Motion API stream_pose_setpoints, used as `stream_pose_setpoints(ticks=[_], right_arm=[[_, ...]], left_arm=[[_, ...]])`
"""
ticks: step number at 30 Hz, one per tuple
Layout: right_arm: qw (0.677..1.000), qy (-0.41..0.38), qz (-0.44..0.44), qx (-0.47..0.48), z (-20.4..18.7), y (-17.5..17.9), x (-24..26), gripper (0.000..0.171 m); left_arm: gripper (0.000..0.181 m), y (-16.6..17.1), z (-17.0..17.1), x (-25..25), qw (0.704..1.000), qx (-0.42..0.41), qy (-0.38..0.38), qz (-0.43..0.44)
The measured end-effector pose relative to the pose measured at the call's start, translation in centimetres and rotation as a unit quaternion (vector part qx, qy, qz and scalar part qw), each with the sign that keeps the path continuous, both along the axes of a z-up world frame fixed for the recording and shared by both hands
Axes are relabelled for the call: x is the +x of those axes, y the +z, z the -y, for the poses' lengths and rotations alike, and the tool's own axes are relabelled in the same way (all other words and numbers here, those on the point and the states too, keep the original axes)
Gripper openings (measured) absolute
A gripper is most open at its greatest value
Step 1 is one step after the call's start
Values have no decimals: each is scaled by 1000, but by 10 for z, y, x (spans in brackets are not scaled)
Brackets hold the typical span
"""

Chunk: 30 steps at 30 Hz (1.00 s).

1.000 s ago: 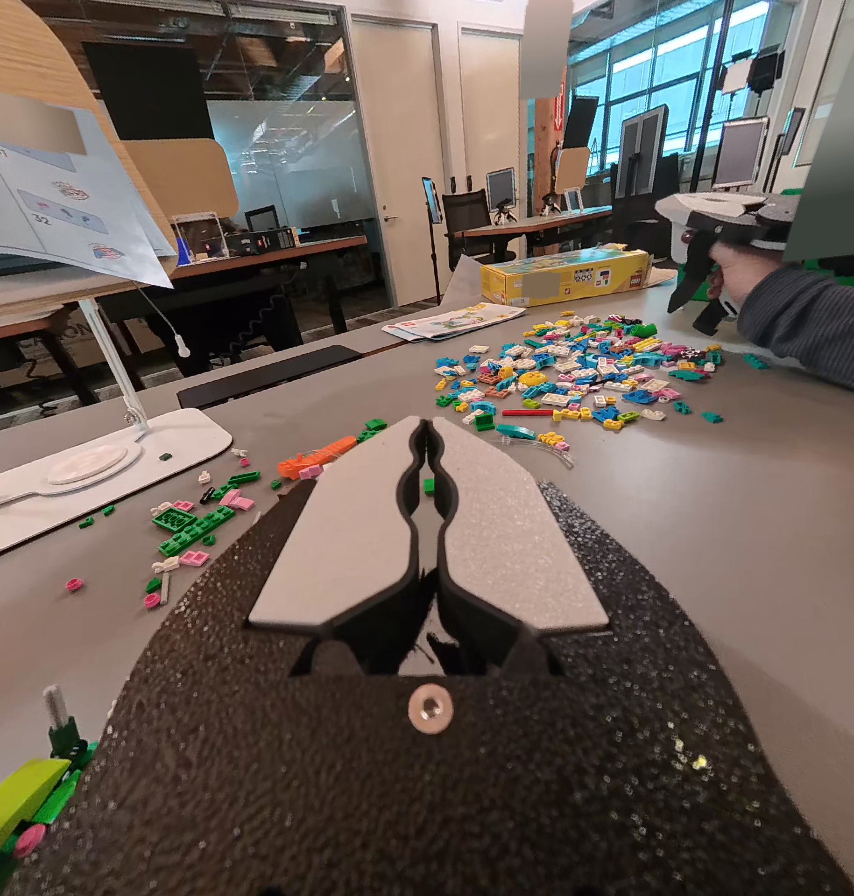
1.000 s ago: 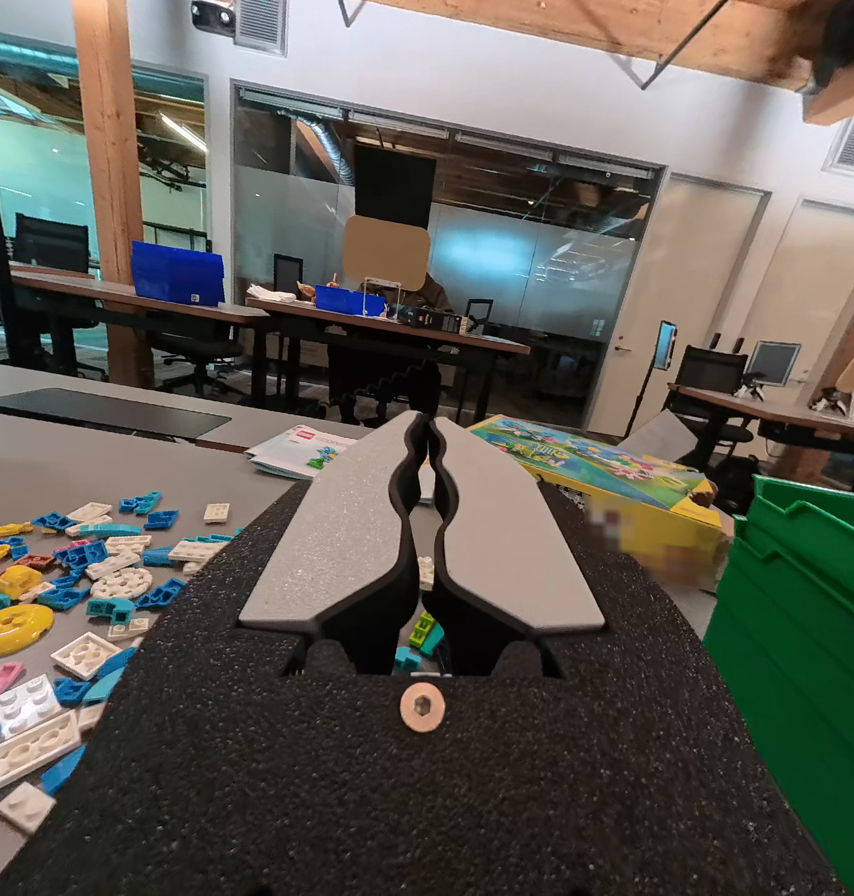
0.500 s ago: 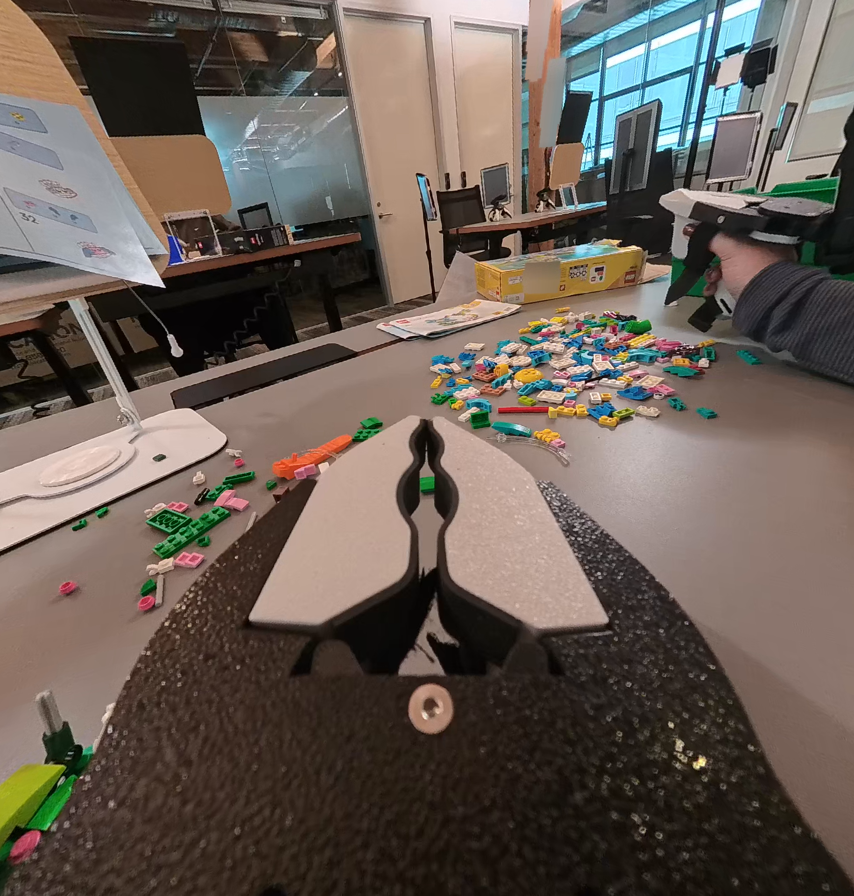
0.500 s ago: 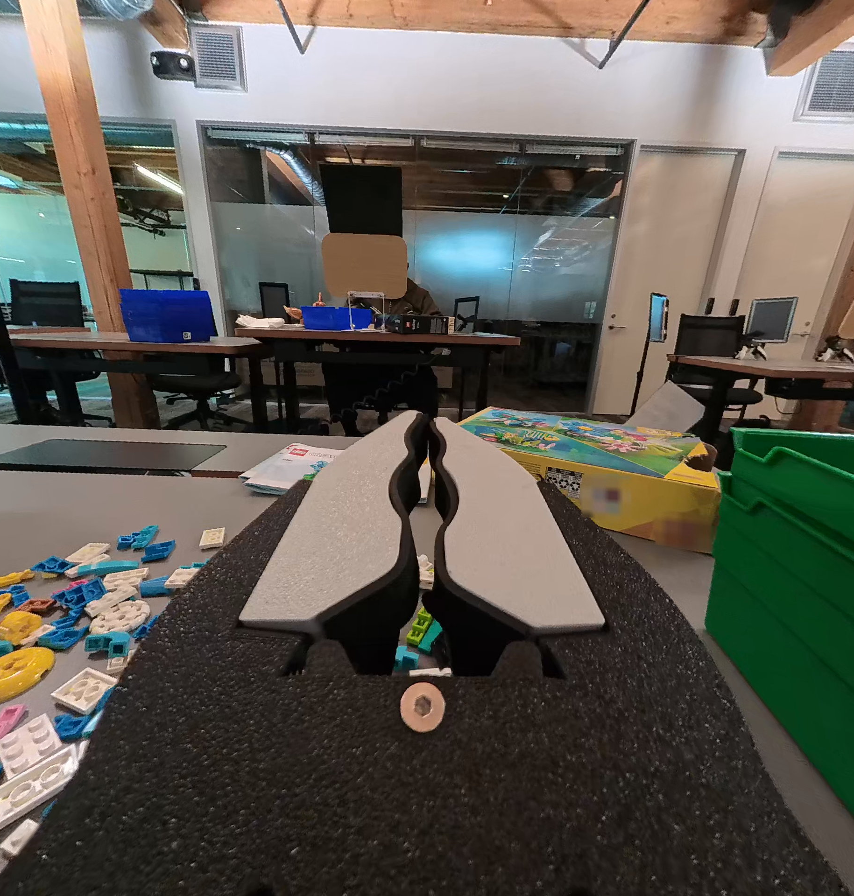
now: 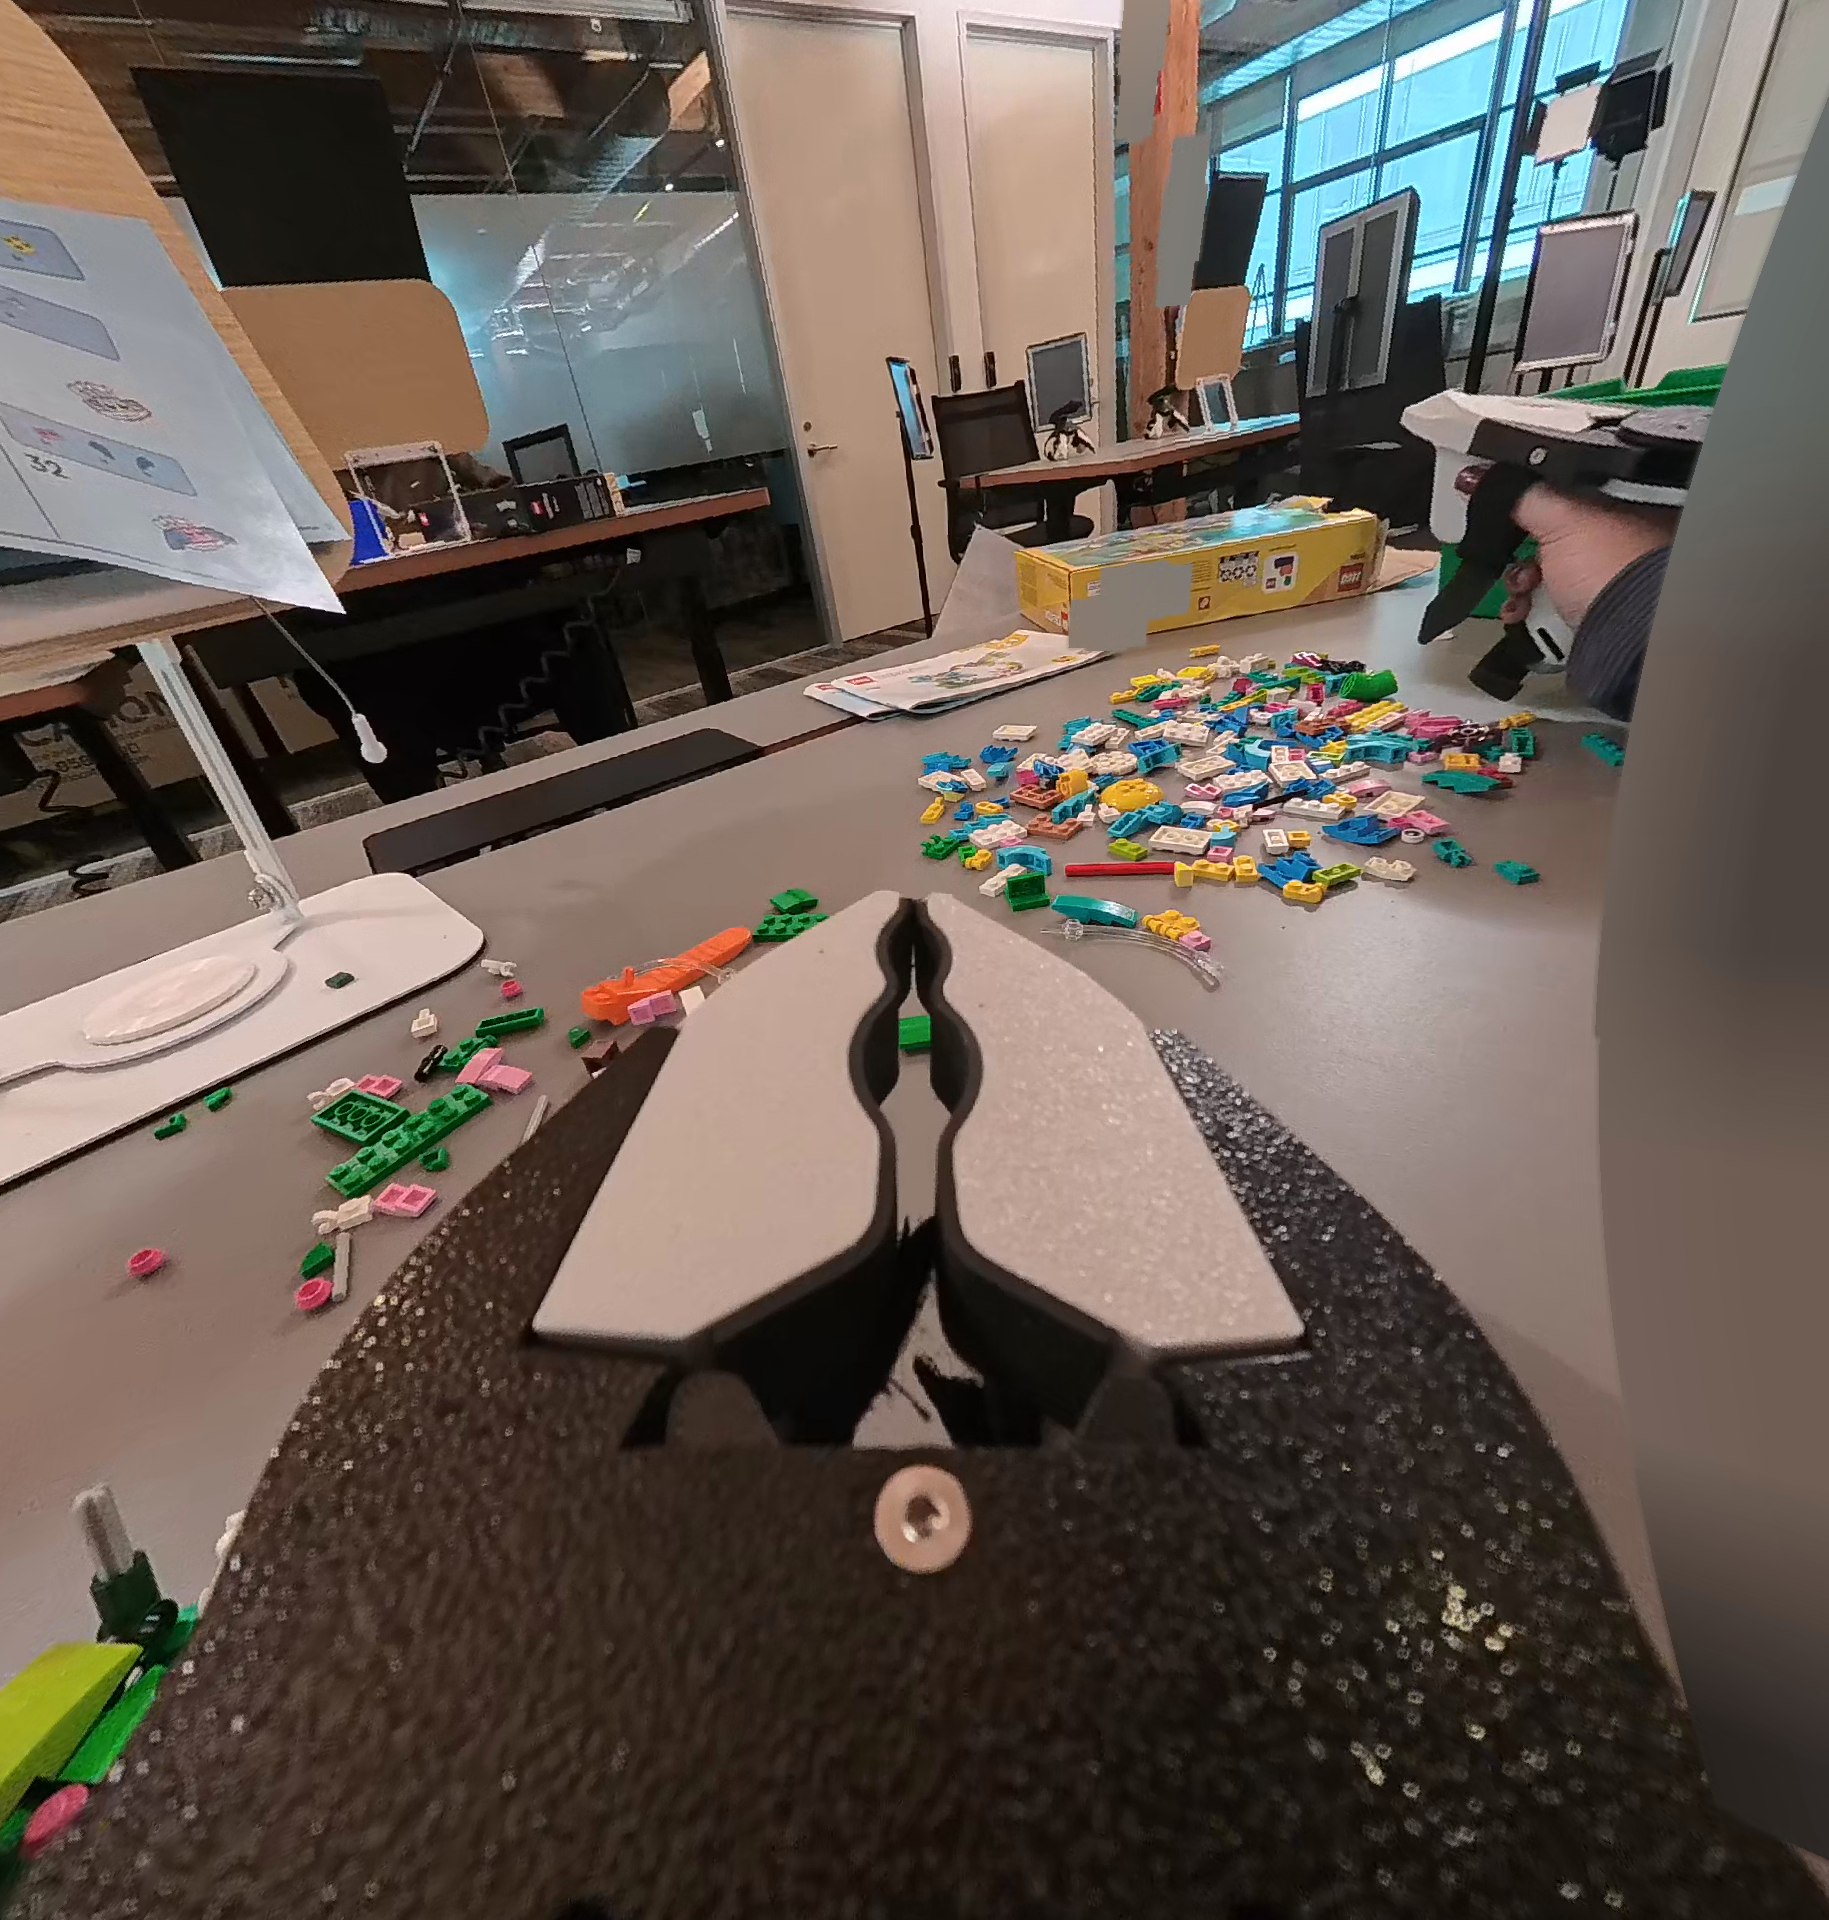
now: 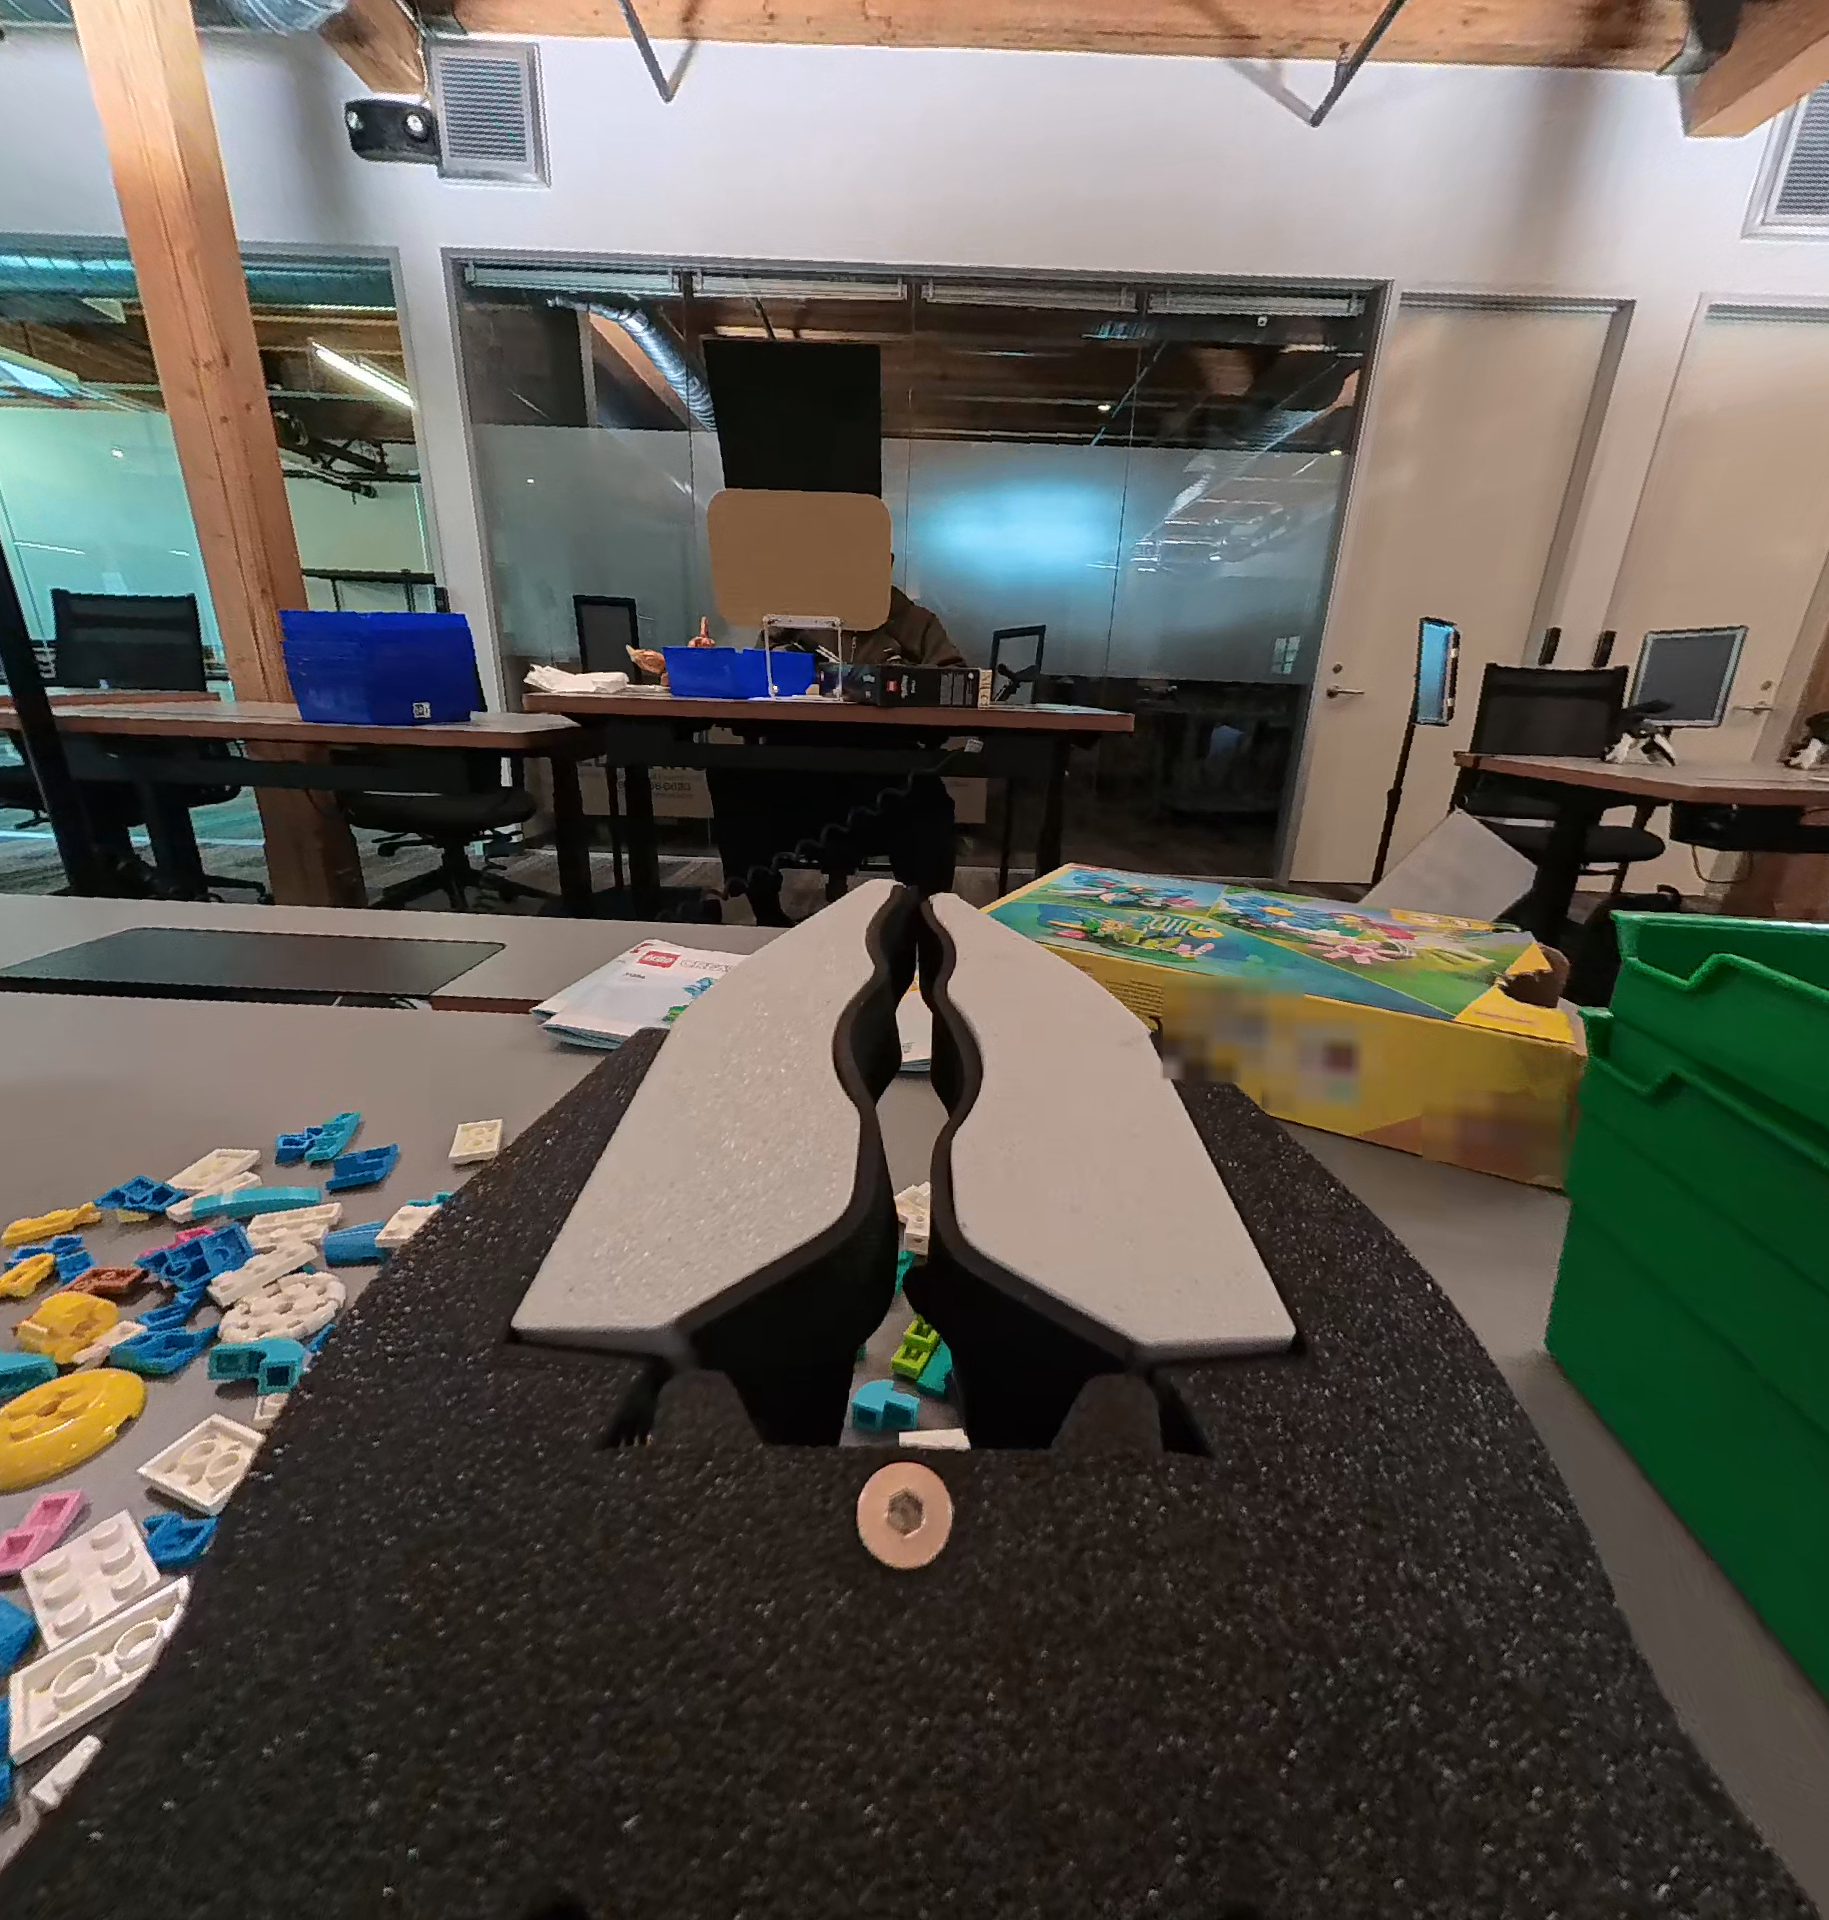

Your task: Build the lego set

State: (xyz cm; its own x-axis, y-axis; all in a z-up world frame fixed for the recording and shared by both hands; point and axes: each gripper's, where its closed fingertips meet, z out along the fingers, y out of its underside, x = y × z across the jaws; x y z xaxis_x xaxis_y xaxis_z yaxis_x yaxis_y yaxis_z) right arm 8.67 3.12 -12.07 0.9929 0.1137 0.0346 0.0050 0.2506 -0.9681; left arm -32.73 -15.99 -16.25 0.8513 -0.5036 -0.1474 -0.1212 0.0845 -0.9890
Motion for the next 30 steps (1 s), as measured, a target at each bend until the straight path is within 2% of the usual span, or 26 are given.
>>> stream_pose_setpoints(ticks=[7,12,15,17,20,23,25,26,28,30], right_arm=[[1000,10,7,-22,-4,-6,-6,0],[979,35,28,-199,-25,-54,-16,5],[963,62,39,-260,-38,-71,-17,5],[945,80,33,-316,-49,-80,-9,4],[918,147,-45,-367,-65,-75,-9,4],[856,231,-69,-457,-69,-81,-25,12],[814,274,-28,-511,-65,-92,-41,13],[807,294,19,-512,-65,-95,-49,12],[799,331,154,-479,-62,-99,-63,10],[771,374,286,-429,-52,-104,-78,9]], left_arm=[[0,0,0,1,1000,0,0,-3],[0,0,-1,0,1000,-2,2,1],[0,0,-2,-2,1000,-5,5,10],[0,1,-3,-4,1000,-6,7,16],[0,2,-4,-8,999,-8,10,31],[0,4,-5,-12,999,-9,12,48],[0,5,-5,-13,998,-10,14,55],[0,5,-5,-14,998,-12,14,57],[0,4,-6,-14,998,-15,14,57],[0,4,-7,-13,998,-16,14,54]])
